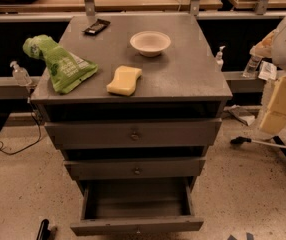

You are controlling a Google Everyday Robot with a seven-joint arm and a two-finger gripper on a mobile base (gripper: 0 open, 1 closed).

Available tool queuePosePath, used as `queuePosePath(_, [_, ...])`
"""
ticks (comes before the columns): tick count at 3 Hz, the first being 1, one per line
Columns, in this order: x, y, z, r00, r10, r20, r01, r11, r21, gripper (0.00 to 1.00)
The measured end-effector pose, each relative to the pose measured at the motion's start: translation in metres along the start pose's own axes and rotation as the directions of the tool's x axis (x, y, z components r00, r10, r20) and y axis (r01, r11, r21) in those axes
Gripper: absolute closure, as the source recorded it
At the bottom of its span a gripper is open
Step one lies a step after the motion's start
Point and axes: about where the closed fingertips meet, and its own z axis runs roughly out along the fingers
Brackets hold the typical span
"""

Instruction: Place sponge into bottom drawer

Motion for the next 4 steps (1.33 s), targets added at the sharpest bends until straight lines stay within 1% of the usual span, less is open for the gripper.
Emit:
queuePosePath(1, [0.000,0.000,0.000,1.000,0.000,0.000,0.000,1.0000,0.000,0.00])
queuePosePath(2, [-0.018,-0.028,0.021,1.000,-0.020,-0.009,0.020,0.9998,0.000,0.00])
queuePosePath(3, [-0.069,-0.080,0.064,0.995,-0.086,0.048,0.087,0.9960,-0.021,0.00])
queuePosePath(4, [-0.132,-0.122,0.116,0.986,-0.107,0.130,0.117,0.9905,-0.073,0.00])
